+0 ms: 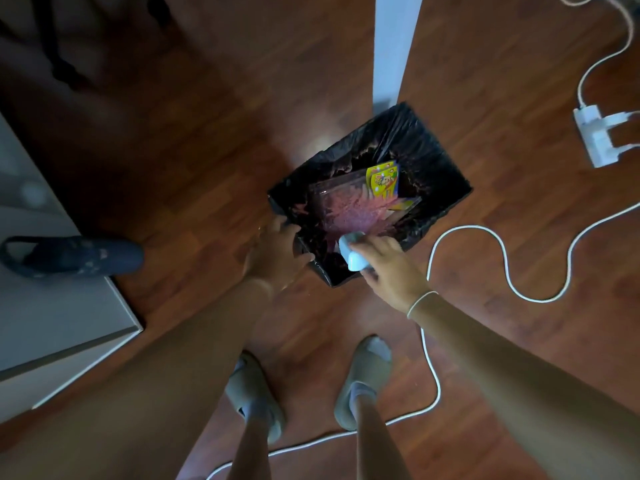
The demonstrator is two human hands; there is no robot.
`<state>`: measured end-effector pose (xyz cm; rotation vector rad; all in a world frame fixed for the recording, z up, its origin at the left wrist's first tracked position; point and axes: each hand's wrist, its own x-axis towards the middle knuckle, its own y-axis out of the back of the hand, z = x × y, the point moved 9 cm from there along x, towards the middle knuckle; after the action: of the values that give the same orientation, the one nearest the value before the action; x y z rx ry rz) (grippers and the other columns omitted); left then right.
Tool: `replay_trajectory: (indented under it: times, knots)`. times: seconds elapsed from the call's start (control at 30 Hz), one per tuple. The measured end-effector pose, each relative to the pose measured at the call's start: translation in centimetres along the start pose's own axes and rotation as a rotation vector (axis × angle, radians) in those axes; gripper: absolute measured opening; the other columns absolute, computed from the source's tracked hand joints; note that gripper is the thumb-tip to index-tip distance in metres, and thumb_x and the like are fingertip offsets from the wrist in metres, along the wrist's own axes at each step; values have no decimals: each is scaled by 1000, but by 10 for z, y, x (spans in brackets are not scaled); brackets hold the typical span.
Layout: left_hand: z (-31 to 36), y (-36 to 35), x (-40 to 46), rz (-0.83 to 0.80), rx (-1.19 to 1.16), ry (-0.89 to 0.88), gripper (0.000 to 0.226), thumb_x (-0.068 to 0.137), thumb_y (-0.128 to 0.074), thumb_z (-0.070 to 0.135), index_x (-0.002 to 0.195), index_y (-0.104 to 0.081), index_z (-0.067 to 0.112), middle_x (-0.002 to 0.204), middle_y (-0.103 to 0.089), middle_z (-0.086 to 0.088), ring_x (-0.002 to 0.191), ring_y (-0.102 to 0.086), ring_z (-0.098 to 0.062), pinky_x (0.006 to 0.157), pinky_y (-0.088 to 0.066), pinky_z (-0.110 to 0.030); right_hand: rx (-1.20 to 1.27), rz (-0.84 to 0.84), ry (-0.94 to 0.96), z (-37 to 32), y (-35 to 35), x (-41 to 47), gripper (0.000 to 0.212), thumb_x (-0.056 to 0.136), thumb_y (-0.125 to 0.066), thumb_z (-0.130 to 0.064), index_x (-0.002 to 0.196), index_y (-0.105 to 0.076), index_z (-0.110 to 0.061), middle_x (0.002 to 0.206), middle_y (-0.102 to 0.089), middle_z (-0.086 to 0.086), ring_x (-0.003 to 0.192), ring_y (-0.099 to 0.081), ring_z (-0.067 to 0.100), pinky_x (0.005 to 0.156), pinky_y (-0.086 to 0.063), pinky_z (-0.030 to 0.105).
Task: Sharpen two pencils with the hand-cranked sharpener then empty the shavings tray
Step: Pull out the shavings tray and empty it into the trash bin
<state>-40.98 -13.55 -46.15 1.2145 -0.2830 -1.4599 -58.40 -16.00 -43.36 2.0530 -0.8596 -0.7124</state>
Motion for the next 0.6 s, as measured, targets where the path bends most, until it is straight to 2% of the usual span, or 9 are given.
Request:
replay_trajectory:
  times: [0.17,0.27,0.4,0.5,0.6]
  knots:
    - [1,0,-1,11,29,11,57,77,-71,32,128,-50,13,146,-32,-7,135,-33,-25,105,-41,-48,-113,60,87,-5,1,2,51,68,-67,3,116,-55,-11,112,-61,16,98,-39,26,84,-53,42]
    - [4,0,-5,4,58,26,56,79,-69,31,129,-48,15,148,-30,-4,136,-31,-24,101,-44,-49,-127,52,129,-6,-3,-3,56,64,-70,5,115,-52,-11,109,-63,17,95,-37,26,76,-57,46]
    - [5,0,-8,-4,66,54,56,80,-68,32,130,-46,16,148,-27,-2,137,-29,-23,98,-47,-50,-150,102,121,-4,3,-2,53,65,-70,4,113,-55,-10,107,-63,17,95,-41,28,79,-56,43]
    - [7,0,-9,20,68,68,55,80,-68,32,128,-46,16,146,-28,-1,136,-31,-23,96,-48,-50,-167,104,131,-2,2,-1,55,63,-69,5,114,-54,-10,105,-64,18,95,-49,35,76,-58,45]
    - [7,-1,-9,26,72,74,54,81,-67,33,128,-46,16,146,-28,-1,135,-31,-22,95,-48,-48,-196,122,156,-2,3,-4,50,65,-70,2,112,-57,-9,106,-64,17,96,-42,29,77,-57,42]
